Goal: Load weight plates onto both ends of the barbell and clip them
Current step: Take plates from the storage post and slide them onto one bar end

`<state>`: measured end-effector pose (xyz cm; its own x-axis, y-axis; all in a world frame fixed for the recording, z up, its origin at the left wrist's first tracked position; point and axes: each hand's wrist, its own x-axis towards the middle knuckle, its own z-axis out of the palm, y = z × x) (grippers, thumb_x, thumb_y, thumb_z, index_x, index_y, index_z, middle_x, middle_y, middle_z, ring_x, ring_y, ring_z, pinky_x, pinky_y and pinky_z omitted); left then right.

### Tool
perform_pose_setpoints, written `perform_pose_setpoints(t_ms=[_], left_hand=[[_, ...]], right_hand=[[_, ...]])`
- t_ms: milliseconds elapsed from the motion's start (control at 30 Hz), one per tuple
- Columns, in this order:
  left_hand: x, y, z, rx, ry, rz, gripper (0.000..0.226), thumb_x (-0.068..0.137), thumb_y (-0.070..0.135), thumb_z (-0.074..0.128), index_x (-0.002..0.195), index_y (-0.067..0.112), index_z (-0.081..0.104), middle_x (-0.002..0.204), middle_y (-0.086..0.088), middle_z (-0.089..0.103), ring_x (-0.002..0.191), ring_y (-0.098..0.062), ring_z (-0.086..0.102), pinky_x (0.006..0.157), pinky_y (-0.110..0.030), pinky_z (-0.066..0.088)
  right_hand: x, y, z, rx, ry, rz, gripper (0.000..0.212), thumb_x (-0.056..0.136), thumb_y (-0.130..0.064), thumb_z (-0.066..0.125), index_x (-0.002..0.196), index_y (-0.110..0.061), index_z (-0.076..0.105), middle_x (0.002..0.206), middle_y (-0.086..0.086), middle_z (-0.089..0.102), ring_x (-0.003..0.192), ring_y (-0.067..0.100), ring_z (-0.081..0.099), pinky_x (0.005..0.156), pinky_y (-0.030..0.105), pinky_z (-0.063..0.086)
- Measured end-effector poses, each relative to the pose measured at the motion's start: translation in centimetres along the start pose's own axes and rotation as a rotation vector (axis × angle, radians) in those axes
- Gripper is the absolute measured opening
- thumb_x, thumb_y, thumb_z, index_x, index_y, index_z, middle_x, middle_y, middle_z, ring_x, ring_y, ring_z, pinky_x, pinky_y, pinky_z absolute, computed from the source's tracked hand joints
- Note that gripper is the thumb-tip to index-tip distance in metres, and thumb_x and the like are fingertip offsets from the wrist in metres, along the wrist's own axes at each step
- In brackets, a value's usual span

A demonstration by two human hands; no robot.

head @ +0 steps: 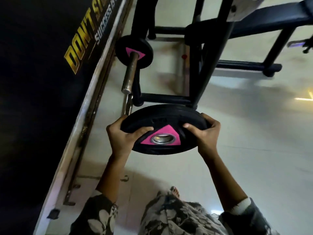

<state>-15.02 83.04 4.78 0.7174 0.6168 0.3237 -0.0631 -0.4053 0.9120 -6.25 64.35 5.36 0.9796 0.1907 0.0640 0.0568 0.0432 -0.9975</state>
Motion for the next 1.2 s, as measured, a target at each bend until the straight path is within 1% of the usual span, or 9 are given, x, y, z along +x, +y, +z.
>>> perform_pose_setpoints(t_ms=[133,300,433,567,700,767,867,1000,1200], left_hand=[[-0.5,4.6,1.8,-0.063,-0.037,0.072,0.063,0.052,0.068,0.075,0.082,0.012,0.07,0.075,-0.001,0.069,0.069,-0.016,0.068,0.062,-0.023,0.052],[-1.2,10.6,5.3,-0.124,-0.107,0.134,0.053,0.047,0.072,0.074,0.075,0.028,0.066,0.064,0.024,0.067,0.066,0.003,0.066,0.058,-0.016,0.052],[-2.2,14.8,9.4,-0.16,-0.151,0.209,0.058,0.047,0.075,0.071,0.081,0.029,0.066,0.066,0.032,0.065,0.069,0.006,0.065,0.06,-0.013,0.053],[-1.5,18.4,15.3,-0.176,-0.159,0.267,0.059,0.048,0.077,0.07,0.069,0.021,0.067,0.061,0.028,0.064,0.061,-0.004,0.063,0.057,-0.03,0.053],[0.2,22.4,21.2,-0.193,-0.116,0.317,0.059,0.048,0.078,0.067,0.078,0.027,0.068,0.066,0.026,0.064,0.067,0.008,0.063,0.057,-0.013,0.05],[1.6,23.8,23.4,-0.206,-0.086,0.322,0.055,0.049,0.076,0.069,0.076,0.028,0.068,0.066,0.023,0.065,0.067,0.007,0.064,0.058,-0.014,0.051],[4.2,25.3,26.0,-0.193,-0.022,0.304,0.044,0.049,0.065,0.077,0.073,0.03,0.068,0.062,0.03,0.065,0.065,0.007,0.063,0.059,-0.017,0.052],[6.8,25.7,27.3,-0.141,0.078,0.284,0.047,0.053,0.047,0.082,0.076,0.009,0.067,0.058,0.029,0.064,0.058,0.01,0.059,0.054,-0.009,0.045],[9.2,25.3,28.0,-0.115,0.139,0.241,0.039,0.053,0.05,0.074,0.073,0.017,0.065,0.058,0.027,0.065,0.058,0.008,0.06,0.055,-0.012,0.047]], right_hand=[[-2.1,-4.3,-3.9,-0.013,0.106,-0.082,0.029,0.044,-0.037,0.077,0.062,-0.019,0.064,0.052,-0.017,0.064,0.052,-0.004,0.056,0.052,0.012,0.044],[-4.1,-8.5,-9.2,-0.066,0.273,-0.188,0.034,0.048,-0.041,0.078,0.062,-0.012,0.066,0.057,0.005,0.065,0.059,0.013,0.057,0.054,0.031,0.046],[-4.3,-10.6,-14.4,-0.077,0.379,-0.22,0.033,0.046,-0.045,0.078,0.062,-0.018,0.068,0.057,-0.005,0.066,0.058,0.012,0.06,0.056,0.031,0.05],[-1.8,-12.8,-20.0,-0.116,0.453,-0.25,0.044,0.047,-0.05,0.078,0.067,-0.011,0.069,0.067,0.016,0.07,0.061,0.02,0.064,0.061,0.042,0.054],[3.4,-15.0,-25.2,-0.111,0.418,-0.307,0.049,0.045,-0.06,0.078,0.067,-0.016,0.069,0.064,0.011,0.069,0.062,0.019,0.065,0.061,0.043,0.055],[6.3,-16.1,-26.8,-0.132,0.4,-0.348,0.068,0.045,-0.068,0.075,0.067,-0.004,0.065,0.065,0.023,0.064,0.059,0.02,0.059,0.059,0.049,0.052],[11.1,-17.5,-28.2,-0.137,0.346,-0.374,0.061,0.048,-0.066,0.073,0.066,-0.009,0.066,0.062,0.014,0.065,0.057,0.023,0.059,0.059,0.049,0.052],[15.7,-18.3,-27.9,-0.116,0.247,-0.334,0.061,0.046,-0.068,0.072,0.067,-0.011,0.066,0.062,0.007,0.067,0.059,0.021,0.063,0.061,0.047,0.053],[19.2,-17.8,-26.9,-0.127,0.207,-0.315,0.064,0.046,-0.074,0.068,0.067,-0.013,0.066,0.059,0.002,0.065,0.057,0.016,0.06,0.061,0.043,0.053]])
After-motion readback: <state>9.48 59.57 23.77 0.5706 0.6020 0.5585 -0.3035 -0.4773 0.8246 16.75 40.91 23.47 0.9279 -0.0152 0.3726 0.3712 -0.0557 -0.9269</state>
